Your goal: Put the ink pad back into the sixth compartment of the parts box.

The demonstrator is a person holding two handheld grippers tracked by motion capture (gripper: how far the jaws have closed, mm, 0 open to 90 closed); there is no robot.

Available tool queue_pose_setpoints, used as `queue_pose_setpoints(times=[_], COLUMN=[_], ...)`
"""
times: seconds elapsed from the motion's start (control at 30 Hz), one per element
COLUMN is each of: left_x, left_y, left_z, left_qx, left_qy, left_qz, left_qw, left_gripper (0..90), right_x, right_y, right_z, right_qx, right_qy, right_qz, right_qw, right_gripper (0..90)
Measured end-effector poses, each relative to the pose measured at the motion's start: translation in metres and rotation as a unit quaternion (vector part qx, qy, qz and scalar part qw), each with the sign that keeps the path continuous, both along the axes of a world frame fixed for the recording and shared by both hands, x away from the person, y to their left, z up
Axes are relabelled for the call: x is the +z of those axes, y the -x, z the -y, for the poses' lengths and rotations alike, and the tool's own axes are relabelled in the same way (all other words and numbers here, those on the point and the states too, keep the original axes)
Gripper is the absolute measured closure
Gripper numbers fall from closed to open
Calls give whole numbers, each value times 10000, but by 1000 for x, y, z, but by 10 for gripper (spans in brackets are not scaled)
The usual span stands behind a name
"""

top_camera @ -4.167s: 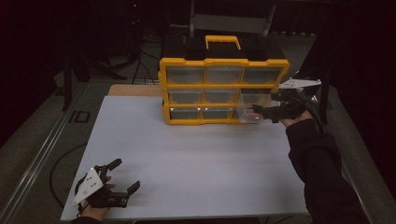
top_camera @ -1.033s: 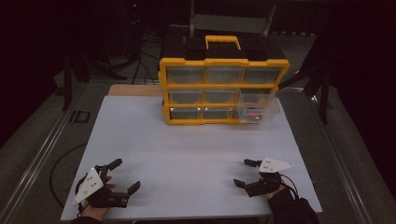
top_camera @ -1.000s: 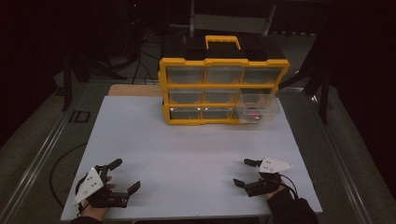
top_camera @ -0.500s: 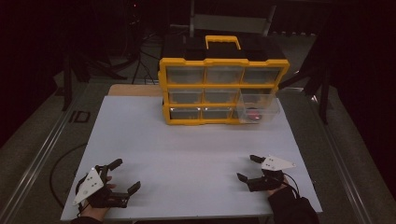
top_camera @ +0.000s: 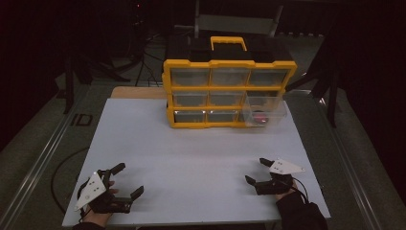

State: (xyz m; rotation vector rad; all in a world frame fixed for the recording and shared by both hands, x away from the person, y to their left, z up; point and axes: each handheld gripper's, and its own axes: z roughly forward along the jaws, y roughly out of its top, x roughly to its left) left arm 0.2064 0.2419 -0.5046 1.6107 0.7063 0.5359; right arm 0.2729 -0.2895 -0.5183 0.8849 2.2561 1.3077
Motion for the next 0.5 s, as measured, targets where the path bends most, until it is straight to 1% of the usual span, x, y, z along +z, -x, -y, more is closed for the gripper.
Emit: queue_pose_setpoints(times=[0.1,0.2,0.27,0.33,0.5], left_x=[0,0,0,0,0], left_y=[0,0,0,0,0], left_z=[0,0,-1,-1,-1], left_qx=[-2,5,6,8,17], left_qy=[6,17,18,26,37], left_qz=[4,2,2,1,0], left_qw=[10000,10000,10000,10000,10000], left_gripper=[1,1,1,1,1], right_x=[1,2,1,0,2], right_y=[0,1,0,0,1], right_z=[1,2,2,2,2], right_qx=[-65,-152,-223,-222,-213], right_qy=[-38,-13,80,106,147], right_qz=[16,35,38,7,21], right_qw=[10000,9999,9997,9997,9997], right_gripper=[101,102,102,101,102])
